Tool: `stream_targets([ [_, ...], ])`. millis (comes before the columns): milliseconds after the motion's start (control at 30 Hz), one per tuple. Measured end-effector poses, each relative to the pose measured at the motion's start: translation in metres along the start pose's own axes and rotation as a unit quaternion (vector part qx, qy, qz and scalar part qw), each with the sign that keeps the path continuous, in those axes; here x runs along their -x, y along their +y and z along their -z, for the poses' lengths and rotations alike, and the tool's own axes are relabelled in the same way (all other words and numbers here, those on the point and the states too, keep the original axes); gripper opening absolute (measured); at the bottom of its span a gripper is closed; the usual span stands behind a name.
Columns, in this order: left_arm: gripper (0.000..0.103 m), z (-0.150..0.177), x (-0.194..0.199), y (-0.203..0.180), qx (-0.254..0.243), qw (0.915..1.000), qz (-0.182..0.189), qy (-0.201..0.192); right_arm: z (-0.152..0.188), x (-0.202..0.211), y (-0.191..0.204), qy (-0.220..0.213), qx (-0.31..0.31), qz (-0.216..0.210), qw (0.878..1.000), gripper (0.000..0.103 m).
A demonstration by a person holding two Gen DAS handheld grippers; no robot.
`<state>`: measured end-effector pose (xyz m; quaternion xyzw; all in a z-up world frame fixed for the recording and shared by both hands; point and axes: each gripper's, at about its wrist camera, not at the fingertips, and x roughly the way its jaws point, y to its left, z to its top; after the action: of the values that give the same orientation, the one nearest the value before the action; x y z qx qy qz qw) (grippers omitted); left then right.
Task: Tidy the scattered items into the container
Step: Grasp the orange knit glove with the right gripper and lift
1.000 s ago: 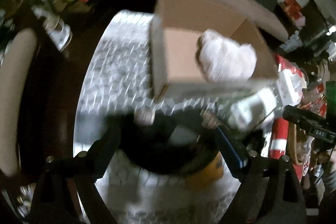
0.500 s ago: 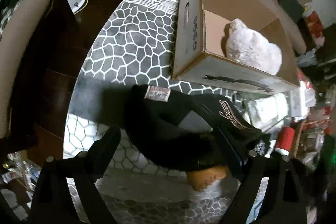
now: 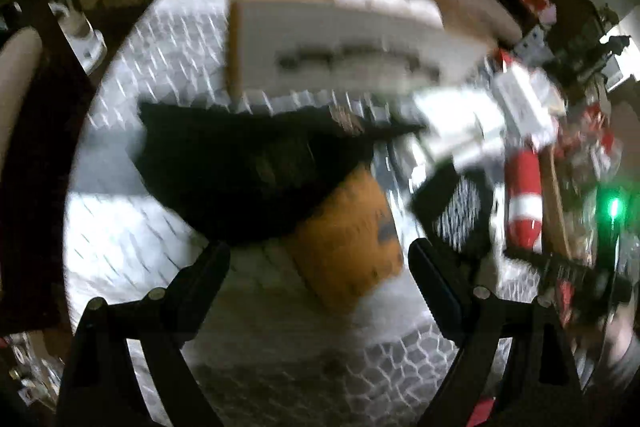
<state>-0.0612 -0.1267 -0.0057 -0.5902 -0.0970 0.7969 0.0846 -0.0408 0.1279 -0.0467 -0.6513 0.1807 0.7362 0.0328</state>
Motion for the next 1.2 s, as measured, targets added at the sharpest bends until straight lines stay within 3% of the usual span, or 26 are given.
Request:
stream_targets([
  [133, 0.092, 0.019, -0.045, -0.008, 0.005, 0.9993, -0.034, 0.017, -0.018, -0.025, -0.029, 0.000, -0.042, -0.019, 0.999, 0.064],
  [300, 0.092, 0.016, -0.084, -0.006, 0.039, 0.9974, -0.057, 0.022, -0.031, -0.052, -0.055, 0.006, -0.102, -0.055, 0.993, 0.064],
  [400, 0.092, 0.013, -0.103, -0.010, 0.053, 0.9961, -0.061, 0.035, -0.036, -0.063, -0.050, 0.012, -0.091, -0.065, 0.994, 0.064],
  [567, 0.091, 0.015, -0.124, -0.021, 0.070, 0.9937, -0.071, 0.052, -0.041, -0.069, -0.039, 0.013, -0.062, -0.047, 0.997, 0.065],
  [633, 0.077, 0.017, -0.125, -0.024, 0.074, 0.9937, -0.067, 0.053, -0.043, -0.068, -0.036, 0.012, -0.057, -0.041, 0.997, 0.064],
  [700, 0.042, 0.017, -0.121, -0.030, 0.066, 0.9949, -0.058, 0.050, -0.043, -0.062, -0.033, 0.004, -0.049, -0.032, 0.998, 0.064],
  [800, 0.022, 0.016, -0.111, -0.034, 0.059, 0.9960, -0.047, 0.048, -0.043, -0.045, -0.024, -0.020, -0.035, -0.038, 0.998, 0.064],
  [1000, 0.017, 0.017, -0.087, -0.023, 0.086, 0.9951, -0.010, 0.048, -0.034, -0.036, -0.014, -0.017, -0.029, -0.038, 0.999, 0.059],
  [1200, 0.017, 0.021, -0.034, -0.022, 0.089, 0.9952, 0.028, 0.030, -0.023, -0.027, -0.010, -0.008, -0.032, -0.059, 0.998, 0.058],
])
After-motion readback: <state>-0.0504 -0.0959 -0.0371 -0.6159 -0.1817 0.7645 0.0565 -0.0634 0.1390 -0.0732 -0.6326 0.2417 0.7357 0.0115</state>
